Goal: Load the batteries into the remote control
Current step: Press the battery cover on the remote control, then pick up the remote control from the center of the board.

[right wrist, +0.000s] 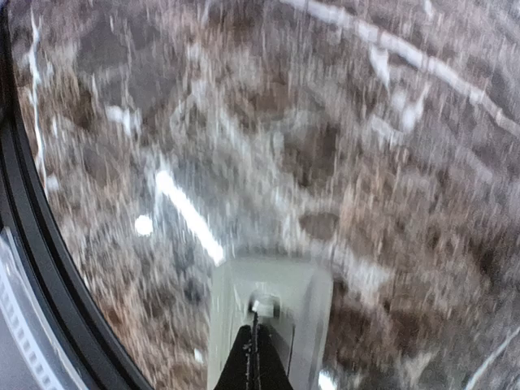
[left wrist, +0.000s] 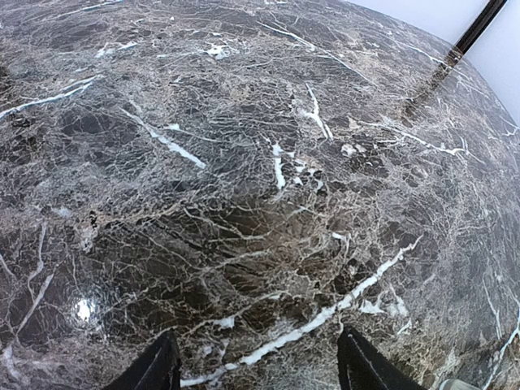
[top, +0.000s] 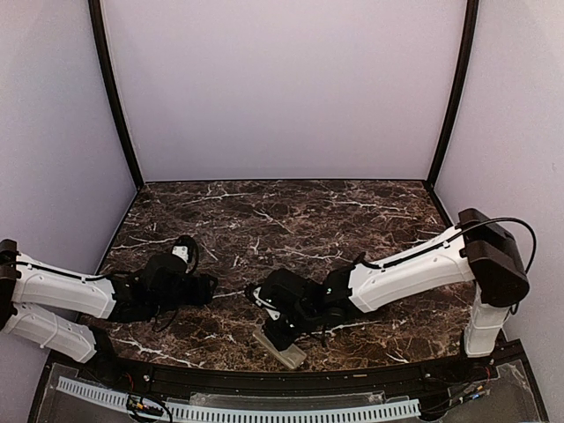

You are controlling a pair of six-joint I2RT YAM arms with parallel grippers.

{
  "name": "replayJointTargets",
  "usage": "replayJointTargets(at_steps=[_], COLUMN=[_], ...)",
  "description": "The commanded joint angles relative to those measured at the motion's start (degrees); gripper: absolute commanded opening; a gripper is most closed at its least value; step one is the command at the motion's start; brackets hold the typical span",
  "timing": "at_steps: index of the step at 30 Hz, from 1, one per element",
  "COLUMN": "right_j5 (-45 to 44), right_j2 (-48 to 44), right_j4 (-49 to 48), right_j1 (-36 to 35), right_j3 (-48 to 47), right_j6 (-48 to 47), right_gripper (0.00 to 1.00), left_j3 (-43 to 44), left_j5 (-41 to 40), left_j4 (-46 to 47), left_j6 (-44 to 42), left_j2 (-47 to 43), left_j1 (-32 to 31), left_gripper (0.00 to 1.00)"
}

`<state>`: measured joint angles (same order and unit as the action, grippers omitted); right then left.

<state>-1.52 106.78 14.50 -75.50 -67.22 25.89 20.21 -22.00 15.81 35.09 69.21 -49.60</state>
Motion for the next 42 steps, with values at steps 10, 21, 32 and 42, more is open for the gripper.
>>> replayJointTargets(at_steps=[10, 21, 32, 42], right_j5=[0.6, -8.8, -8.1, -7.0], right_j2=[-3.8, 3.8, 18.9, 17.6], right_j4=[9.8, 30.1, 40.8, 39.6], right_j1=[-0.2, -1.6, -3.2, -3.4], right_j3=[-5.7, -20.3, -30.4, -28.5], right_j6=[0.1, 2.9, 4.2, 5.4], right_gripper=[0.0, 0.99, 0.99, 0.45], left_j3=[-0.9, 0.6, -1.2, -2.8], left_j5=[-1.1, -2.0, -3.2, -3.6], left_j4=[0.7, -5.0, -13.5, -15.2], left_j6=[-1.0, -3.4, -3.4, -3.1], left_j2=[-0.5, -8.3, -21.3, -26.5], left_j1=[0.4, 0.4, 0.3, 0.3], left_gripper=[0.65, 0.7, 0.73, 0.73])
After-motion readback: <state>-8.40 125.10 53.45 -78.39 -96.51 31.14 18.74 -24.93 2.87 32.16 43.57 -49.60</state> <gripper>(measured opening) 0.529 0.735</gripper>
